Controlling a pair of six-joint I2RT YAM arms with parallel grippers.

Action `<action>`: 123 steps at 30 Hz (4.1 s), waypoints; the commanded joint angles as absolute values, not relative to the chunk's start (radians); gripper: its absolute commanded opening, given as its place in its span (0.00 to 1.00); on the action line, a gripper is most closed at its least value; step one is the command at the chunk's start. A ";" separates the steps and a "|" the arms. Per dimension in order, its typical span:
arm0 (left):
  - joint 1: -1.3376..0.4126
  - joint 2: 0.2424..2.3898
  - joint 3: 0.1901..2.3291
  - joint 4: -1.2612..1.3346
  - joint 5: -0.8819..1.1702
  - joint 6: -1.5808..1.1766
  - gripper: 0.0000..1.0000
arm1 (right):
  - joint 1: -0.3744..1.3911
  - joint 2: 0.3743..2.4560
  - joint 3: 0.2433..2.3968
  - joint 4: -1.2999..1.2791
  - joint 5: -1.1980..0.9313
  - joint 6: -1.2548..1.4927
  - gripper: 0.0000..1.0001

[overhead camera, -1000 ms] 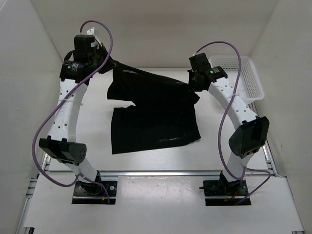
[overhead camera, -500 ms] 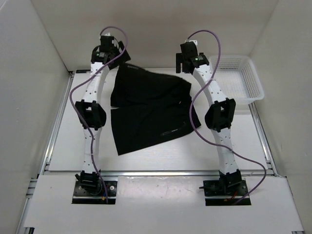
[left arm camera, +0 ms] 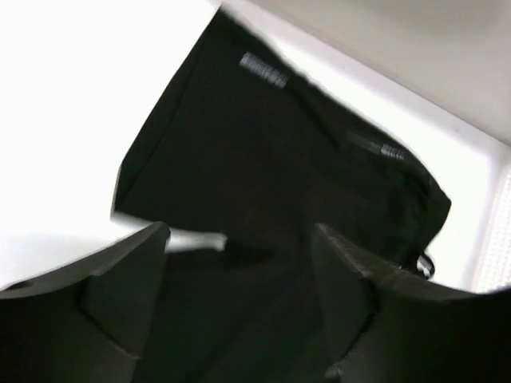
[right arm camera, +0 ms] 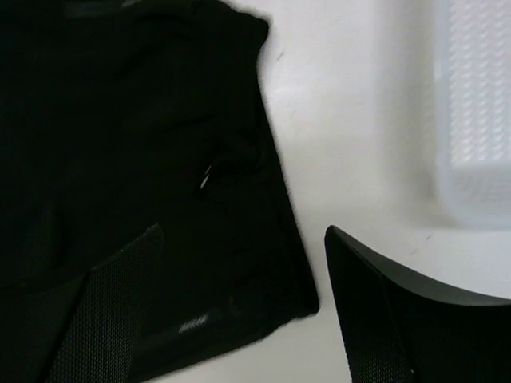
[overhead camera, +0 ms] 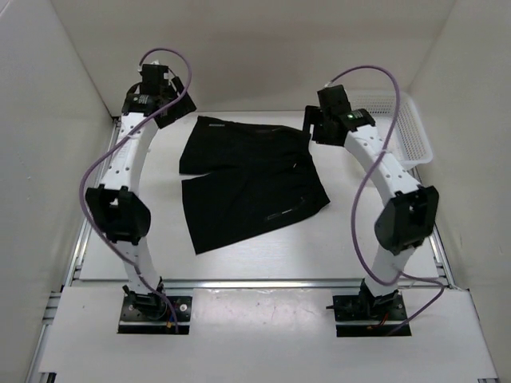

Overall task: Fold and stack the shorts
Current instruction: Flatten the shorts out, then fold the shorts

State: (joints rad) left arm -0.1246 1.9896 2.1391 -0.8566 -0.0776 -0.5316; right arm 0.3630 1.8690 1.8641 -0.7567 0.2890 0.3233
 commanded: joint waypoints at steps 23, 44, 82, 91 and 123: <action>-0.261 1.472 0.767 -0.805 0.155 -0.943 0.82 | 0.175 1.419 0.965 -0.523 -0.321 0.649 0.81; -0.319 1.479 0.861 -0.813 0.071 -0.939 0.10 | 0.175 1.743 1.005 -0.321 -0.252 0.666 0.64; -0.262 1.541 1.695 -1.161 -0.249 -0.798 0.10 | 0.223 1.147 1.000 -0.884 0.109 0.733 0.00; -0.167 1.969 2.190 -1.141 -0.155 -0.692 0.10 | 0.204 1.514 1.330 -0.841 0.156 0.677 0.00; -0.109 1.971 1.657 -0.876 0.086 -0.586 0.97 | 0.199 1.599 1.252 -0.663 -0.064 0.603 0.78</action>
